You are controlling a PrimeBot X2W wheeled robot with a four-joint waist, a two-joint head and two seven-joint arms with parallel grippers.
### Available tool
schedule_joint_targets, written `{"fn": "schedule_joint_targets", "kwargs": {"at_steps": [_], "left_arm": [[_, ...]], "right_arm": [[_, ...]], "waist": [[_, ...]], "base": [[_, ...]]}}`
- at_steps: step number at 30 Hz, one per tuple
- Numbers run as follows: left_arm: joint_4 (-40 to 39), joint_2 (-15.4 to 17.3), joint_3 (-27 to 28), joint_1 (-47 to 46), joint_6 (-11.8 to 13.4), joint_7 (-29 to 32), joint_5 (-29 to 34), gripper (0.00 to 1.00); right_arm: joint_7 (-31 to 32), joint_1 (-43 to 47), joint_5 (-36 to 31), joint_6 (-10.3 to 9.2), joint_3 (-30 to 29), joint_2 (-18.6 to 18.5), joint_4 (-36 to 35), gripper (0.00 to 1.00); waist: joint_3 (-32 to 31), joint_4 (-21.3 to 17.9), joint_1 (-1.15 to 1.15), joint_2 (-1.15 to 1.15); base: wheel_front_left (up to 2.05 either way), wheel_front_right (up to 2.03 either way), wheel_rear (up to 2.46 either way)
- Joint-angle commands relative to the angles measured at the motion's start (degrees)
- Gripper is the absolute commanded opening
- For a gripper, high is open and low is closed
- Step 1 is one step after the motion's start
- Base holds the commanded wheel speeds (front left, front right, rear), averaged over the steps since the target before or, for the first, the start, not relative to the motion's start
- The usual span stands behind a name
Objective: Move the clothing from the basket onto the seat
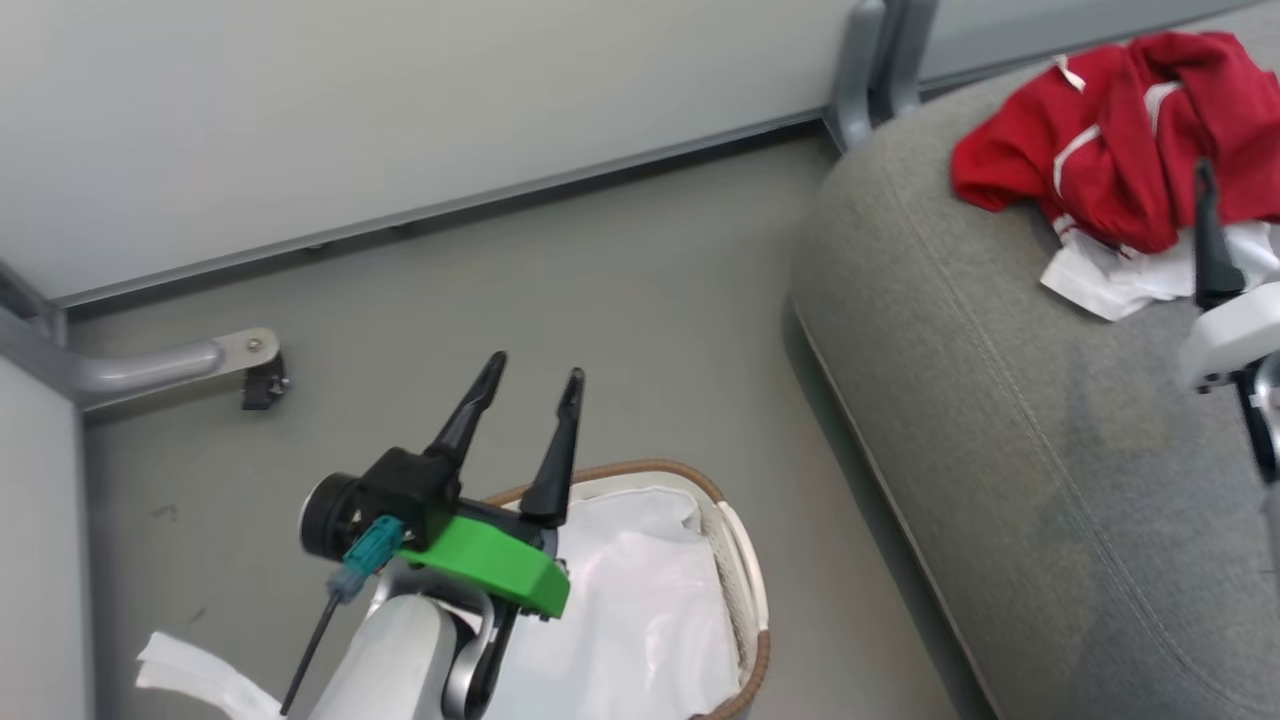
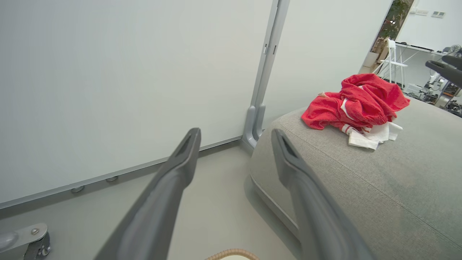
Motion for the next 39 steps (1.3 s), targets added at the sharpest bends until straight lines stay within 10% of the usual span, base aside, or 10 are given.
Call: {"fn": "schedule_joint_targets", "kwargs": {"at_steps": [1,18,39], "left_arm": [[-0.1,0.1,1.0,1.4,0.4,0.0,-0.4,1.0],[-0.3,0.1,13.7,11.5,4.2,0.1,-1.4,1.0],[0.7,0.1,12.1,16.1,4.5,0.0,-3.2,1.0]], "right_arm": [[-0.1,1.6,0.5,-0.08,0.8,0.8,-0.5,1.0],[-0.1,15.1,6.3,-0.08,4.8,15.6,-9.7,1.0],[-0.1,30.6,14.1,-0.08,8.1,16.5,-16.3,1.0]], "waist": [[-4.6,4.8,0.0,0.0],[-7.8,11.9,0.0,0.0],[-9.8,13.2,0.0,0.0]], "base": [[0.0,0.0,0.0],[0.0,0.0,0.0],[0.0,0.0,0.0]]}}
